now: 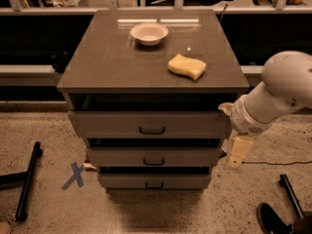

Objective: Open top drawer

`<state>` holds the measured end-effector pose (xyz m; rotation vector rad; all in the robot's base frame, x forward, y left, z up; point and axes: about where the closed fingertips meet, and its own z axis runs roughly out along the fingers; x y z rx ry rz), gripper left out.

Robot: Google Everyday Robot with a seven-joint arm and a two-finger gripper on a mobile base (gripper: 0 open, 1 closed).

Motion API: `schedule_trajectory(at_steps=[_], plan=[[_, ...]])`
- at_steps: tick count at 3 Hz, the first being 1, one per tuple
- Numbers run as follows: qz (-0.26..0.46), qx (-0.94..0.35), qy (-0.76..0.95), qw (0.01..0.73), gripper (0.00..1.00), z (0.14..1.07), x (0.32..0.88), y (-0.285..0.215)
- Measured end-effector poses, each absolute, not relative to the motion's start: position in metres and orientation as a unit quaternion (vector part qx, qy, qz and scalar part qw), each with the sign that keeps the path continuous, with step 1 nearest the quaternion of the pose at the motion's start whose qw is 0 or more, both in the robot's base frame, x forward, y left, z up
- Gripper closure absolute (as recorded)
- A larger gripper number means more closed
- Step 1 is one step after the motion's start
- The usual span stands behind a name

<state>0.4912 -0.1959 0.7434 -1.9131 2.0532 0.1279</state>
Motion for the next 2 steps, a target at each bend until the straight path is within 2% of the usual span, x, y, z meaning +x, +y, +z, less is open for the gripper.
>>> schedule_trajectory(at_steps=[2], plan=[[-0.002,-0.684,0.708,0.176,0.0,0.677,0.561,-0.212]])
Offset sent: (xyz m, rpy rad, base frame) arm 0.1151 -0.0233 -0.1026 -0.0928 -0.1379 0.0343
